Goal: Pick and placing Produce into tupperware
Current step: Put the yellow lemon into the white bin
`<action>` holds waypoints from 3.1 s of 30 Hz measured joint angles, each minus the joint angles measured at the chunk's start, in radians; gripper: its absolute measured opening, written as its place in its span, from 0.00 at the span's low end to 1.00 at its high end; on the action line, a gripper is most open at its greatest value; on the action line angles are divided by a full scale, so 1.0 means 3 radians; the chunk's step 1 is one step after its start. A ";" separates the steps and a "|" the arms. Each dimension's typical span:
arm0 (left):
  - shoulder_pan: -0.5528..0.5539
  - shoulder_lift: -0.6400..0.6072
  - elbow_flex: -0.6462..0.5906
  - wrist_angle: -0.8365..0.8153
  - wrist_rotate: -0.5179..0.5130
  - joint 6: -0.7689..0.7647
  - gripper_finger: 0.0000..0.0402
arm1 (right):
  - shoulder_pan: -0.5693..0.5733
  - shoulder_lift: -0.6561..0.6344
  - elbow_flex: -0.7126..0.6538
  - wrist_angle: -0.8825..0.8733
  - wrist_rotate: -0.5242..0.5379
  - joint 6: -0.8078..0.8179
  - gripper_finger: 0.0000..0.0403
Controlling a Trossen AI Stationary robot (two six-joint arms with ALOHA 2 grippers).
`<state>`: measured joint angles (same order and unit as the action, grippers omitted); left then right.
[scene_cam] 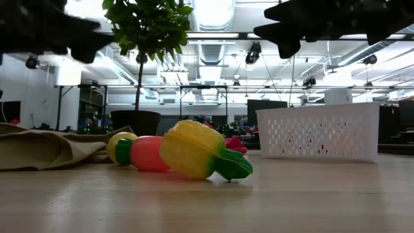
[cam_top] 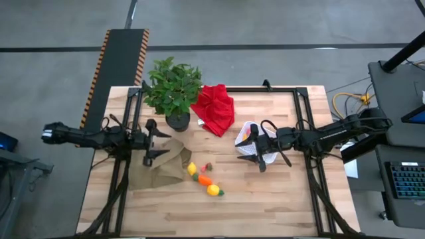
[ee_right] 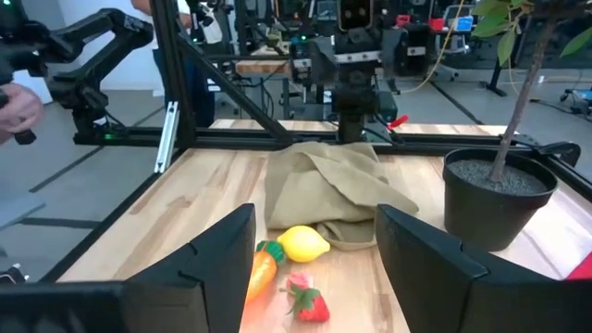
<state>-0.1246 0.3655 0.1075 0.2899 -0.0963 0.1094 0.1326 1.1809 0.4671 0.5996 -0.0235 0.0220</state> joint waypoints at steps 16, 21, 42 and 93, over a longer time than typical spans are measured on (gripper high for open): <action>-0.0141 0.1322 0.0715 -0.0081 0.0698 -0.0251 0.67 | 0.0000 0.0001 0.0000 0.0001 0.0001 0.0007 0.53; -0.0140 0.1764 0.0891 -0.0058 0.0627 0.0210 0.67 | 0.0000 0.0001 0.0000 -0.0003 0.0001 0.0006 0.53; -0.0611 0.2418 0.1563 -0.1104 0.0020 0.0893 0.67 | -0.0006 0.0001 0.0000 -0.0093 0.0001 -0.0017 0.53; -0.0661 0.4071 0.2286 -0.1890 -0.0337 0.0886 0.87 | -0.0006 0.0001 0.0000 -0.0341 0.0001 -0.0087 0.53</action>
<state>-0.3229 1.5868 0.7934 -0.2771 -0.1974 0.3752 0.1307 1.1812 0.4671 0.4972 -0.0231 -0.0040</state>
